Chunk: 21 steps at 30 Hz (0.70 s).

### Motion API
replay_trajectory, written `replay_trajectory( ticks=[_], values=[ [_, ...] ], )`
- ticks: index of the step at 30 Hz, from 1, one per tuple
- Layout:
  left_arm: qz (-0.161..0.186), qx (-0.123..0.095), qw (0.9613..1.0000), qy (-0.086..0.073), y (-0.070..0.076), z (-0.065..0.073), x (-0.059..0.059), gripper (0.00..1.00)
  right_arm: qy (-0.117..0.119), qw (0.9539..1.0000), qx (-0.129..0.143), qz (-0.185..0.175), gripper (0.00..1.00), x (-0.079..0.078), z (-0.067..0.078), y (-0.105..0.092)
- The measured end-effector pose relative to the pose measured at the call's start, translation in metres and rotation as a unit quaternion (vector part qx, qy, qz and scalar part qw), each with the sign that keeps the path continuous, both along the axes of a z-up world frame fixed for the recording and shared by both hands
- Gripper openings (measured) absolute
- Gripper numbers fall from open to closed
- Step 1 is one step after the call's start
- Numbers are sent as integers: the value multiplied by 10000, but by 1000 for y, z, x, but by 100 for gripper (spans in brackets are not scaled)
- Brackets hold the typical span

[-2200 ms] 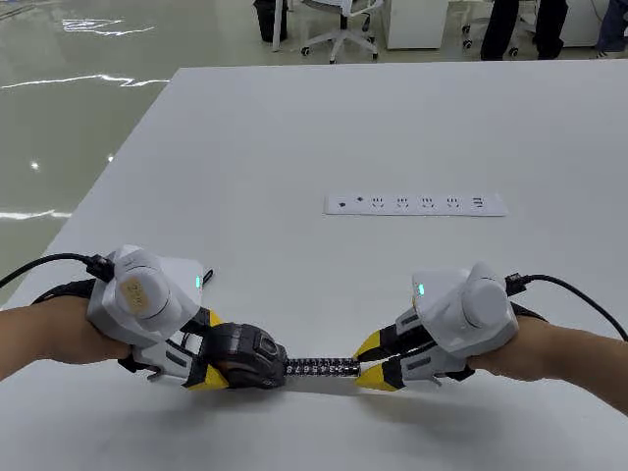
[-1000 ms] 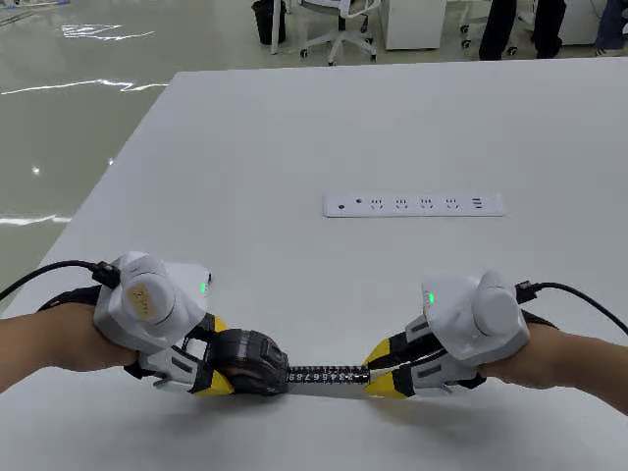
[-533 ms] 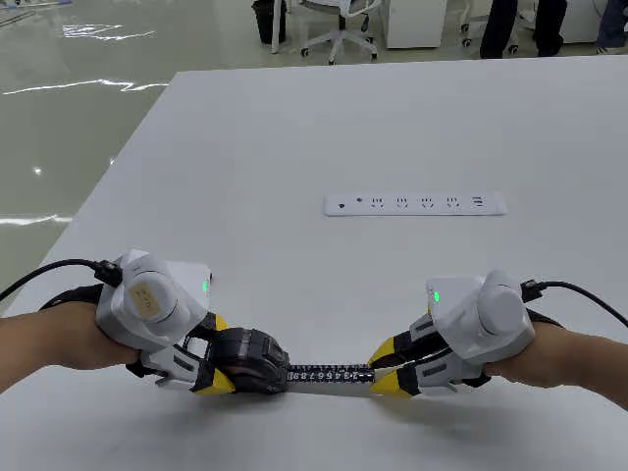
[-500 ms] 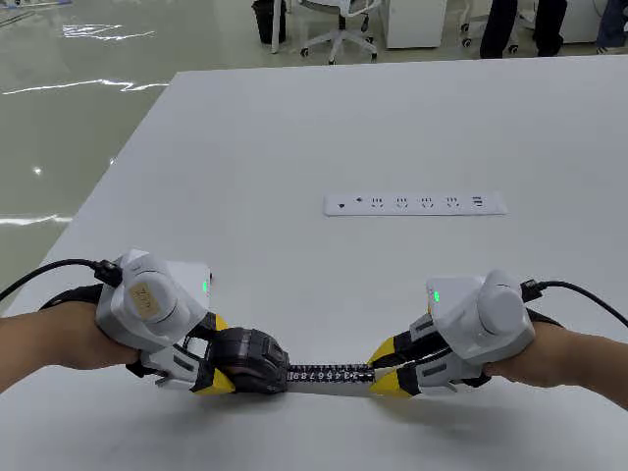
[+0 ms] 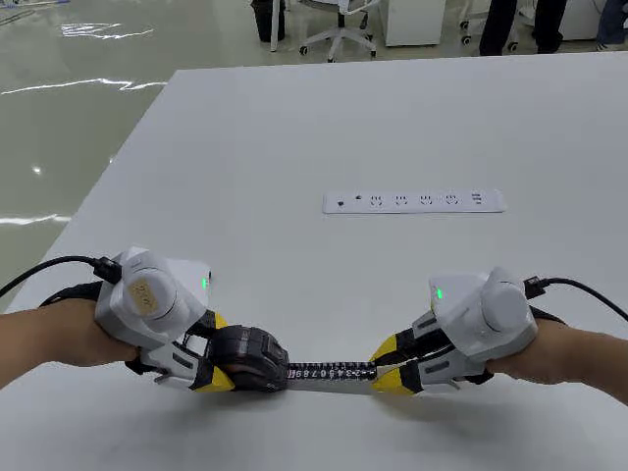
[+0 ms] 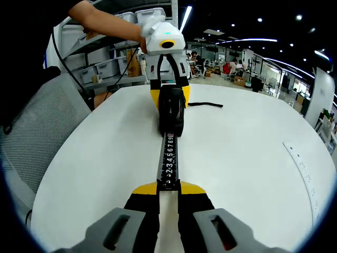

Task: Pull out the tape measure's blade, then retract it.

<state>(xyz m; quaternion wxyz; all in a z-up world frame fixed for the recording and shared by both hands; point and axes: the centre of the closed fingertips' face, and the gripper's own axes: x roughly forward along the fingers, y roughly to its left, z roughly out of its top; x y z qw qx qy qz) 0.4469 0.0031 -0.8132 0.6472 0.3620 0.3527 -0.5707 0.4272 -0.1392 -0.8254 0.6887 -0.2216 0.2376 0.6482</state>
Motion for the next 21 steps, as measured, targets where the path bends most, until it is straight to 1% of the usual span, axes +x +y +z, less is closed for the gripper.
replay_trajectory(
  ticks=[21],
  values=[
    [9, -6, 10000, -3, -1, 1, -1, 28, -8, 10000, -9, 4, 11, -1, 1, -6]
  ],
)
